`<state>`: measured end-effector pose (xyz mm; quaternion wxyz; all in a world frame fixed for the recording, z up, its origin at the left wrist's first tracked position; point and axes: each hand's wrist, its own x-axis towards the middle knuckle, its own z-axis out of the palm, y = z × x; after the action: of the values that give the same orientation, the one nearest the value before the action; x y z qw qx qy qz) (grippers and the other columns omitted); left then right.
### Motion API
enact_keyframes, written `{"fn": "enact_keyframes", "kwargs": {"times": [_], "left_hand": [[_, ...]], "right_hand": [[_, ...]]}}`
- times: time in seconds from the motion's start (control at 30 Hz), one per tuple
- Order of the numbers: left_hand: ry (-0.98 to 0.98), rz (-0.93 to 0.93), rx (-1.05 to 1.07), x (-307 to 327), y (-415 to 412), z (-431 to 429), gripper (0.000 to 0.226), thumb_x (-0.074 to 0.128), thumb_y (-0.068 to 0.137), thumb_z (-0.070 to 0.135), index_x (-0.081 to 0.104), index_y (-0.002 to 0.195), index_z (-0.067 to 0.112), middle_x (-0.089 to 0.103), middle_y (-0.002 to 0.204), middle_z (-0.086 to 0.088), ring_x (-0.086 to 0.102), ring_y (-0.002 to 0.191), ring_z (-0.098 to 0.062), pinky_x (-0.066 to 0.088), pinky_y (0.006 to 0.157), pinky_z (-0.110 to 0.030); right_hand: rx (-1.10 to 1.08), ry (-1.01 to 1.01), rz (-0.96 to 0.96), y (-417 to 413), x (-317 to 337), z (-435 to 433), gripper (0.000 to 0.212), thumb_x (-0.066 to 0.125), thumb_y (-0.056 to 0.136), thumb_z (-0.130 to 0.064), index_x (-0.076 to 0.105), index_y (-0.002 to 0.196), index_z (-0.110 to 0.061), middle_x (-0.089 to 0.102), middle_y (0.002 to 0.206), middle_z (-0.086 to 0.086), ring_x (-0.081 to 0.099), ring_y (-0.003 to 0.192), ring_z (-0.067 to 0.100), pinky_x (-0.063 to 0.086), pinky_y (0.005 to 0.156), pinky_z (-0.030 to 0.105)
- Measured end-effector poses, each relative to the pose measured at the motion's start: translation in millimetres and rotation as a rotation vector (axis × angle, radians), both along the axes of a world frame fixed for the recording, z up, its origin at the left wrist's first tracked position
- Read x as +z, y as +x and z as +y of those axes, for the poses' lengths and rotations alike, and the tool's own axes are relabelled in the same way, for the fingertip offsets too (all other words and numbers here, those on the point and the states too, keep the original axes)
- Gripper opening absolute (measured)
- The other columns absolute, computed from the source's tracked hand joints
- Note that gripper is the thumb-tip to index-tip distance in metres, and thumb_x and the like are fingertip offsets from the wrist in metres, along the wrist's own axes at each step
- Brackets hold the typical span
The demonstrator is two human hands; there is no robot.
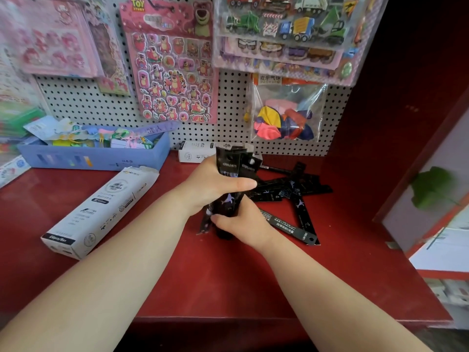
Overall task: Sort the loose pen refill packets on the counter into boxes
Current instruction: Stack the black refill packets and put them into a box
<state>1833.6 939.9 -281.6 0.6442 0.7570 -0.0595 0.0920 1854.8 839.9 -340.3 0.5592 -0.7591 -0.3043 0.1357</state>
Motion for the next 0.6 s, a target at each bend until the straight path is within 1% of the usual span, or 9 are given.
{"fn": "enact_keyframes", "kwargs": {"times": [0.07,0.13,0.2,0.27,0.3,0.33,0.43,0.5,0.6], "left_hand": [[0.048,-0.002,0.021,-5,-1,-2,0.024,0.073,0.068,0.001,0.063,0.074,0.022,0.067,0.064,0.012,0.06,0.06,0.007,0.049,0.058,-0.012],[0.059,-0.014,0.067,-10,-2,-3,0.024,0.068,0.073,-0.002,0.063,0.07,0.022,0.066,0.057,0.014,0.059,0.058,0.006,0.048,0.06,-0.014],[-0.006,-0.024,0.095,-11,-2,-2,0.029,0.06,0.077,-0.006,0.062,0.073,0.022,0.063,0.053,0.012,0.058,0.053,0.003,0.049,0.058,-0.011],[-0.101,-0.015,0.108,-9,-2,0,0.027,0.056,0.081,-0.006,0.061,0.074,0.02,0.063,0.051,0.01,0.057,0.048,0.001,0.049,0.055,-0.012],[-0.143,-0.009,0.109,-8,-3,1,0.025,0.054,0.083,-0.005,0.06,0.074,0.018,0.063,0.051,0.008,0.056,0.047,0.0,0.049,0.052,-0.013],[-0.176,-0.001,0.106,-7,-3,2,0.024,0.052,0.084,-0.004,0.058,0.074,0.016,0.061,0.053,0.005,0.055,0.046,-0.001,0.048,0.051,-0.013],[-0.217,0.026,0.068,-7,-3,4,0.022,0.047,0.087,-0.001,0.056,0.074,0.014,0.056,0.051,0.006,0.052,0.045,-0.002,0.047,0.049,-0.015],[-0.189,0.034,0.051,-8,-2,3,0.023,0.046,0.088,0.002,0.055,0.071,0.014,0.057,0.05,0.007,0.057,0.053,-0.001,0.048,0.059,-0.016],[-0.099,0.047,0.034,-8,1,4,0.022,0.048,0.088,0.009,0.058,0.07,0.019,0.068,0.06,0.012,0.064,0.078,0.003,0.047,0.081,-0.019]], "right_hand": [[0.016,-0.066,-0.022,-3,-2,0,0.05,0.067,0.077,-0.011,0.046,0.122,-0.006,0.055,0.106,-0.001,0.053,0.102,0.011,0.039,0.084,0.018],[-0.008,-0.079,-0.034,-5,-1,1,0.055,0.066,0.078,-0.011,0.041,0.126,-0.007,0.052,0.114,-0.002,0.049,0.107,0.008,0.034,0.085,0.013],[-0.028,-0.028,0.011,-5,1,3,0.044,0.065,0.079,-0.011,0.048,0.12,-0.007,0.056,0.113,0.002,0.052,0.105,0.01,0.037,0.083,0.015],[-0.025,0.024,0.104,-7,6,2,0.02,0.063,0.081,-0.009,0.056,0.101,-0.01,0.061,0.097,0.005,0.056,0.093,0.014,0.045,0.08,0.026],[-0.008,0.037,0.151,-7,8,2,0.013,0.062,0.082,-0.009,0.057,0.095,-0.01,0.061,0.092,0.007,0.057,0.088,0.016,0.048,0.082,0.031],[0.019,0.038,0.188,-6,8,1,0.01,0.061,0.083,-0.009,0.057,0.092,-0.01,0.06,0.089,0.007,0.057,0.086,0.017,0.049,0.083,0.033],[0.145,0.009,0.26,-5,11,0,0.014,0.06,0.083,-0.009,0.056,0.096,-0.01,0.06,0.091,0.004,0.057,0.088,0.015,0.048,0.088,0.029],[0.218,0.024,0.318,-5,13,-1,0.021,0.062,0.079,-0.011,0.057,0.1,-0.009,0.061,0.092,0.004,0.058,0.09,0.015,0.048,0.092,0.033],[0.266,0.132,0.441,-2,15,-6,0.004,0.056,0.083,-0.008,0.057,0.086,-0.012,0.063,0.08,0.004,0.064,0.072,0.011,0.053,0.076,0.026]]}}
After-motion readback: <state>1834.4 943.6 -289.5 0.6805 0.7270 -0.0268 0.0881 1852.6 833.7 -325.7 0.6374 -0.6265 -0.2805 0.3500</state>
